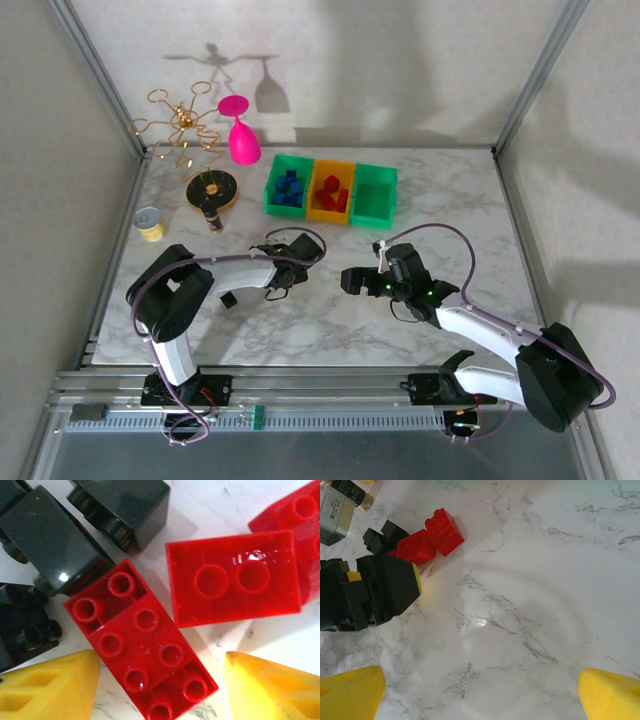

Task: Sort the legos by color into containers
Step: Pick up the lego from the center of the table.

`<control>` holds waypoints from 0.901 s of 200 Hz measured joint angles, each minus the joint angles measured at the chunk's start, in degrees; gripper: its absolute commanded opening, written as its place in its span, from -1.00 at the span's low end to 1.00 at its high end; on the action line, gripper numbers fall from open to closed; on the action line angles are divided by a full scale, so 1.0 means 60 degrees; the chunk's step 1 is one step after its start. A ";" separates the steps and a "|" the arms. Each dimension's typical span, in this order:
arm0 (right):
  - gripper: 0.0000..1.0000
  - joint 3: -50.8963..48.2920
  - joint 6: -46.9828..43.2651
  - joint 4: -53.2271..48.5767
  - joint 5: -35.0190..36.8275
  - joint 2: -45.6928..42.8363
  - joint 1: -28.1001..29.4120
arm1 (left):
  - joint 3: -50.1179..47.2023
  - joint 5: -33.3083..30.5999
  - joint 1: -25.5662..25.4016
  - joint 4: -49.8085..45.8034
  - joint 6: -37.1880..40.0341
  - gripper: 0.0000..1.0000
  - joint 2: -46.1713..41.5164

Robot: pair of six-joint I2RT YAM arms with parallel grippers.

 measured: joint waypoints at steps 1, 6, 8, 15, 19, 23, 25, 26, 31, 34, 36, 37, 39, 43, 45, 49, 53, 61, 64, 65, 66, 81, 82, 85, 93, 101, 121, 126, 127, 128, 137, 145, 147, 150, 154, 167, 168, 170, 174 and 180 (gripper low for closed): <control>0.97 0.0000 0.0000 0.0000 0.0000 0.0000 0.0000 | 0.0000 -0.0018 0.0011 -0.0004 0.0000 0.30 0.0000; 0.97 0.0000 0.0000 0.0000 0.0000 0.0000 0.0000 | 0.0000 -0.0069 0.0047 -0.0007 0.0000 0.30 0.0015; 0.97 0.0000 0.0000 0.0000 0.0004 0.0000 0.0000 | 0.0000 -0.0091 0.0069 -0.0007 0.0000 0.29 0.0018; 0.97 0.0000 0.0000 0.0000 0.0000 0.0000 0.0000 | 0.0000 -0.0138 0.0138 -0.0015 0.0004 0.28 0.0029; 0.98 0.0000 0.0000 0.0000 0.0000 0.0000 0.0000 | 0.0000 -0.0160 0.0168 -0.0018 0.0004 0.26 0.0033; 0.98 0.0000 0.0000 0.0000 0.0000 0.0000 0.0000 | 0.0000 -0.0178 0.0211 -0.0015 0.0007 0.25 0.0033; 0.97 0.0000 0.0000 0.0000 0.0000 0.0000 0.0000 | 0.0000 -0.0193 0.0226 -0.0011 0.0007 0.24 0.0033; 0.97 0.0000 0.0000 0.0000 0.0000 0.0000 0.0000 | 0.0000 -0.0197 0.0229 -0.0011 0.0007 0.24 0.0033; 0.97 0.0000 0.0000 0.0000 0.0000 0.0000 0.0000 | 0.0000 -0.0200 0.0270 -0.0011 0.0015 0.22 0.0033; 0.97 0.0000 0.0000 0.0000 0.0000 0.0000 0.0000 | 0.0000 -0.0200 0.0280 -0.0007 0.0011 0.21 0.0033; 0.97 0.0000 0.0000 0.0000 0.0000 0.0000 0.0000 | 0.0000 -0.0200 0.0291 -0.0007 0.0015 0.20 0.0033; 0.97 0.0000 0.0000 0.0000 0.0000 0.0000 0.0000 | 0.0000 -0.0200 0.0295 -0.0007 0.0018 0.20 0.0033; 0.97 0.0000 0.0000 -0.0004 0.0000 0.0000 0.0000 | 0.0000 -0.0200 0.0310 -0.0004 0.0015 0.19 0.0033; 0.97 0.0000 0.0000 -0.0004 0.0000 0.0000 0.0000 | 0.0000 -0.0197 0.0324 0.0000 0.0018 0.17 0.0036; 0.97 0.0000 0.0000 0.0000 0.0000 0.0000 0.0000 | 0.0000 -0.0197 0.0328 0.0000 0.0033 0.16 0.0036; 0.97 0.0000 0.0000 0.0000 0.0000 0.0000 0.0000 | 0.0000 -0.0197 0.0335 0.0011 0.0044 0.14 0.0036; 0.97 0.0000 0.0000 -0.0004 0.0000 0.0000 0.0000 | 0.0000 -0.0197 0.0339 0.0018 0.0044 0.13 0.0036; 0.98 0.0000 0.0000 0.0000 0.0000 0.0000 0.0000 | 0.0000 -0.0197 0.0339 0.0051 0.0047 0.11 0.0036; 0.97 0.0000 0.0000 0.0000 0.0000 0.0000 0.0000 | 0.0000 -0.0197 0.0339 0.0058 0.0058 0.10 0.0036; 0.98 0.0000 0.0000 0.0000 0.0000 0.0000 0.0000 | 0.0000 -0.0193 0.0339 0.0062 0.0058 0.10 0.0036; 0.97 0.0000 0.0000 0.0000 0.0004 0.0000 0.0000 | 0.0000 -0.0193 0.0339 0.0066 0.0058 0.09 0.0036; 0.97 0.0000 0.0000 0.0000 0.0000 0.0000 0.0000 | -0.0007 -0.0193 0.0342 0.0102 0.0076 0.06 0.0036; 0.97 0.0000 0.0000 0.0000 0.0000 0.0000 0.0000 | -0.0007 -0.0193 0.0342 0.0106 0.0076 0.05 0.0036; 0.97 0.0000 0.0000 0.0000 0.0000 0.0000 0.0000 | -0.0007 -0.0193 0.0342 0.0106 0.0080 0.04 0.0036; 0.97 0.0000 0.0000 0.0000 0.0000 0.0000 0.0000 | -0.0007 -0.0197 0.0342 0.0109 0.0080 0.01 0.0036; 0.98 0.0000 0.0000 0.0000 0.0000 0.0004 0.0000 | -0.0025 -0.0197 0.0342 0.0131 0.0076 -0.02 0.0036; 0.97 0.0000 0.0000 -0.0004 0.0000 0.0011 0.0000 | -0.0084 -0.0197 0.0342 0.0171 0.0076 -0.09 0.0036; 0.97 0.0000 0.0000 -0.0004 0.0004 0.0011 0.0000 | -0.0102 -0.0200 0.0342 0.0171 0.0080 -0.10 0.0036; 0.97 0.0000 0.0000 -0.0004 0.0004 0.0011 0.0000 | -0.0109 -0.0200 0.0342 0.0171 0.0076 -0.11 0.0033; 0.97 0.0000 0.0000 -0.0004 0.0004 0.0011 0.0000 | -0.0113 -0.0200 0.0342 0.0171 0.0076 -0.11 0.0033; 0.97 0.0000 0.0000 -0.0004 0.0000 0.0011 0.0000 | -0.0149 -0.0211 0.0342 0.0208 0.0084 -0.15 0.0015; 0.98 0.0000 0.0004 -0.0004 0.0000 0.0011 0.0000 | -0.0178 -0.0226 0.0342 0.0219 0.0084 -0.20 -0.0004; 0.97 0.0000 0.0004 -0.0004 0.0000 0.0011 0.0000 | -0.0189 -0.0229 0.0342 0.0219 0.0080 -0.21 -0.0011; 0.98 0.0000 0.0004 -0.0004 0.0000 0.0011 0.0000 | -0.0211 -0.0229 0.0342 0.0237 0.0087 -0.23 -0.0029; 0.97 0.0000 0.0004 -0.0004 0.0000 0.0011 0.0000 | -0.0237 -0.0233 0.0342 0.0240 0.0080 -0.25 -0.0047; 0.97 0.0000 0.0004 -0.0004 0.0000 0.0011 0.0000 | -0.0342 -0.0233 0.0342 0.0299 0.0087 -0.29 -0.0131; 0.97 0.0000 0.0004 -0.0004 0.0000 0.0011 0.0000 | -0.0353 -0.0233 0.0342 0.0306 0.0084 -0.29 -0.0138; 0.97 0.0000 0.0004 -0.0004 0.0000 0.0011 0.0000 | -0.0361 -0.0229 0.0342 0.0310 0.0080 -0.30 -0.0149; 0.98 0.0000 0.0004 0.0000 0.0000 0.0011 0.0000 | -0.0386 -0.0226 0.0342 0.0317 0.0080 -0.31 -0.0175; 0.98 0.0000 0.0000 0.0000 0.0000 0.0011 0.0000 | -0.0419 -0.0226 0.0342 0.0313 0.0084 -0.32 -0.0204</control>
